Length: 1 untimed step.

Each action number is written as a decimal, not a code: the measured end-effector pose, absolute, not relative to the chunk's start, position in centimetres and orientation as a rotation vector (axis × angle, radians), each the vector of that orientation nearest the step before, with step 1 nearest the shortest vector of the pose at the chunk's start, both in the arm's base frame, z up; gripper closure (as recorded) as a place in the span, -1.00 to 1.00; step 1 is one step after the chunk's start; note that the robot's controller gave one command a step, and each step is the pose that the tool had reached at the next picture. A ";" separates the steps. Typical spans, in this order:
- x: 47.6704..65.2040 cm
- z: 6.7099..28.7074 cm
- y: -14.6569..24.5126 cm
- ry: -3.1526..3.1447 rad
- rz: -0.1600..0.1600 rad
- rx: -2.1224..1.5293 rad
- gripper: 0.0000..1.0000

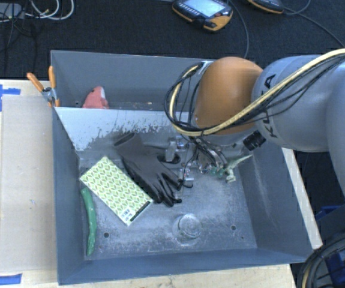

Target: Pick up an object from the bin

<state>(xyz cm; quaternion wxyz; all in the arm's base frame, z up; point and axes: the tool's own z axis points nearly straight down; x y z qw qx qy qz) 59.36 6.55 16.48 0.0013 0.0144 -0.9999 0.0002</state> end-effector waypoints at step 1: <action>60.0 15.7 8.1 -3.141 -0.002 -0.008 -1.00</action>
Offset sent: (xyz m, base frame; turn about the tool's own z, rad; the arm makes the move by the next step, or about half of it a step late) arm 0.0047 0.0085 -0.0948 0.2269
